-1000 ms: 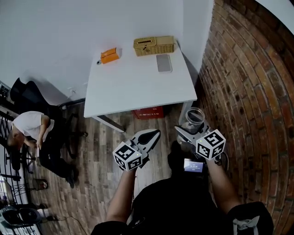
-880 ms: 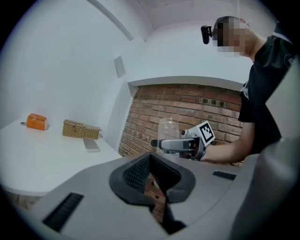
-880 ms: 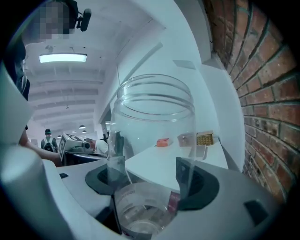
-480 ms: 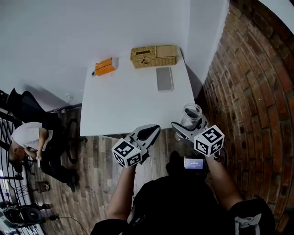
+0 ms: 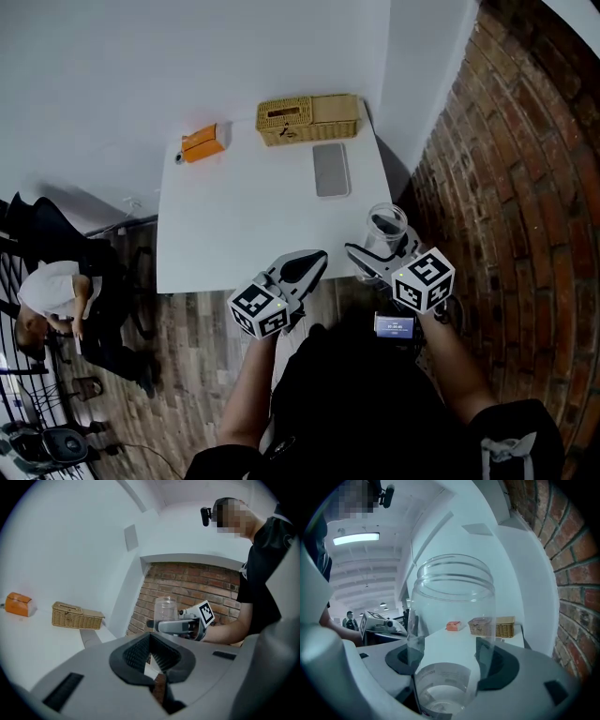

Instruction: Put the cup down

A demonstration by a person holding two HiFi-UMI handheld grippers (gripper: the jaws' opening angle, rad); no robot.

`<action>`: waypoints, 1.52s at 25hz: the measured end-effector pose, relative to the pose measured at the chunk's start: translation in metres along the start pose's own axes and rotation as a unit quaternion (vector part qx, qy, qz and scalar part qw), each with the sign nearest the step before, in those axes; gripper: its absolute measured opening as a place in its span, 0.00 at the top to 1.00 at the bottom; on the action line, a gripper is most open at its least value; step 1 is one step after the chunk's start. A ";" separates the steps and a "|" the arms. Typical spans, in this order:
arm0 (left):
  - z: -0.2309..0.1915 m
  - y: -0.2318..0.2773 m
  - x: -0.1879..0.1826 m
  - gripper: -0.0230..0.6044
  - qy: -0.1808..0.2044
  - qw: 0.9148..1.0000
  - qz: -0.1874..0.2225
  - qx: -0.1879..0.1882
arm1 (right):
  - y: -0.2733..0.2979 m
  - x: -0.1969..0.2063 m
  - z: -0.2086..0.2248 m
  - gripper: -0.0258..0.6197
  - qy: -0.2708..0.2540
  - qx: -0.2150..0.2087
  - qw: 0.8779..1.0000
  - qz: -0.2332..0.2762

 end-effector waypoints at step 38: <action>-0.022 -0.015 -0.019 0.95 0.010 1.000 0.007 0.029 | 0.023 -0.004 -0.005 0.41 -0.012 0.024 1.000 -0.004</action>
Point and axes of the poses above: the fingertips, and each gripper's own axes: y forward along the fingers, z to its right, x out of its underside, the point moved 1 cm from there along -y, backward along the fingers, and after that the axes turned 6 degrees about y, right-handed, at the moved point
